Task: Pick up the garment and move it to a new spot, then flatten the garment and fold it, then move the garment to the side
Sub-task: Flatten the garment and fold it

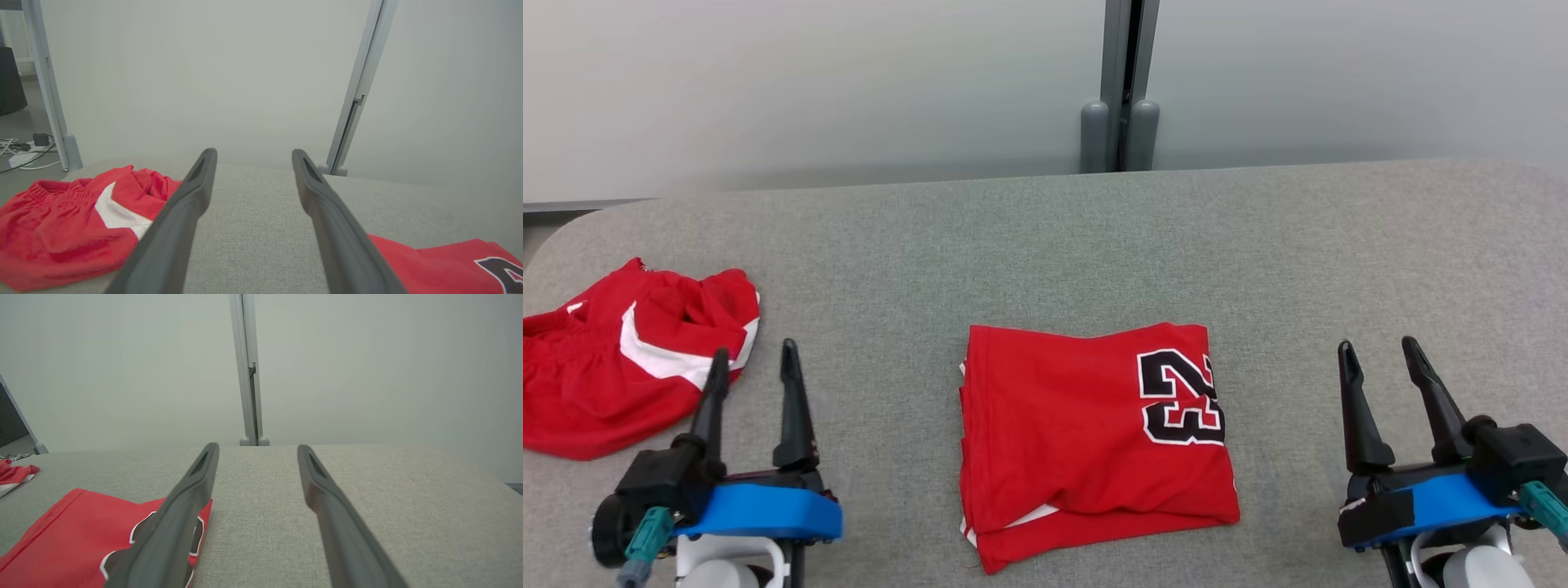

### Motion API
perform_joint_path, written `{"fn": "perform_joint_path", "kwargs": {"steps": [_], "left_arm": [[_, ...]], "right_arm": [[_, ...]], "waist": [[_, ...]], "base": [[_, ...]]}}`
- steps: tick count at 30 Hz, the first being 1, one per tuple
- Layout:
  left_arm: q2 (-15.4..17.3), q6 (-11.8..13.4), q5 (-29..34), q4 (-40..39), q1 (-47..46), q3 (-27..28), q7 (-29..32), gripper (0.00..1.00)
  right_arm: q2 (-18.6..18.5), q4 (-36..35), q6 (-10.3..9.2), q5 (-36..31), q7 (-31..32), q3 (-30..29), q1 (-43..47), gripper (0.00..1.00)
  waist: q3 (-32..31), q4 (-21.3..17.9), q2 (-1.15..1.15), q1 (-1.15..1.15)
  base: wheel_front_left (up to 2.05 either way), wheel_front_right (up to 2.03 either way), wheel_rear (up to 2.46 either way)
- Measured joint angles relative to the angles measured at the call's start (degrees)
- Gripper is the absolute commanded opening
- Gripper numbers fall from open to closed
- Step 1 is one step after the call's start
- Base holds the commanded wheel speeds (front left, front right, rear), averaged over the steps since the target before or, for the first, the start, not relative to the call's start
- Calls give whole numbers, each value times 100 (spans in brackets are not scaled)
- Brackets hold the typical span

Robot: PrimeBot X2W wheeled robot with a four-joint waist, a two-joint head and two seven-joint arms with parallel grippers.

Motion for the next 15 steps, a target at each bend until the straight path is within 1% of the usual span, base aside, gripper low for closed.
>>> {"fn": "perform_joint_path", "kwargs": {"steps": [5,9,15], "left_arm": [[23,23,149,-29,153,275,0,100],[10,88,272,-38,369,300,0,100],[16,94,404,0,460,312,0,100]], "right_arm": [[5,-131,0,-48,63,-56,169,100],[21,-255,0,-149,166,-79,315,100],[32,-426,0,-234,323,-103,412,100]], "waist": [[-72,7,0,0],[-122,11,0,0],[-136,52,0,0]], "base": [[0,0,0],[0,0,0],[0,0,0]]}}
